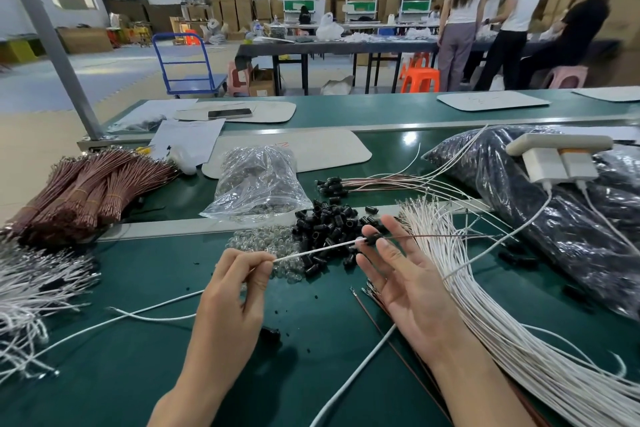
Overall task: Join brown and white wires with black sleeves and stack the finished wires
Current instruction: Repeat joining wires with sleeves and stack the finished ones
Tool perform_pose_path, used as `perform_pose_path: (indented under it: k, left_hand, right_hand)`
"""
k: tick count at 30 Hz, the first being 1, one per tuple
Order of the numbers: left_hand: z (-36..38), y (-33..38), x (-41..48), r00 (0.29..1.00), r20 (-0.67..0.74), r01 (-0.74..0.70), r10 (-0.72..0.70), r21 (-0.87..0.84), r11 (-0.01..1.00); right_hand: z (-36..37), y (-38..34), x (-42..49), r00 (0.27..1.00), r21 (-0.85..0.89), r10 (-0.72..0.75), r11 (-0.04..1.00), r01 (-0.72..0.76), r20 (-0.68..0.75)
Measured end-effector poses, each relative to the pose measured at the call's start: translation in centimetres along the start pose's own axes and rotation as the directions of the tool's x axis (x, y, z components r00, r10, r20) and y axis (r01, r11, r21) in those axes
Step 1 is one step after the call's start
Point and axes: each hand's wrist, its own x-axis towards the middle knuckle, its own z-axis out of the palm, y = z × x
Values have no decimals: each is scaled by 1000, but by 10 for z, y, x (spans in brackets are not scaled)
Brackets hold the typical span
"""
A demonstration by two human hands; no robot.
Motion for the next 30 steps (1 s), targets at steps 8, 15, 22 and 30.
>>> perform_pose_path:
  k: [8,15,22,30]
  left_hand:
    - [-1,1,1,1000,17,-13,13,1,1000]
    - [-1,-2,1,1000,15,-15,15,-5,1000]
    - [-1,-5,1,1000,5,-11,11,19,1000]
    - [-2,-3,3,999,-36,12,-14,-48,999]
  right_hand:
    - [0,0,0,1000,38,21,999,-21,-4]
    - [-3,0,1,1000,-1,11,1000,-11,-20]
    - [0,0,-1,1000,-146,-16,989,13,-22]
    - [2,-1,-2,1000,-78,17,997,-19,-24]
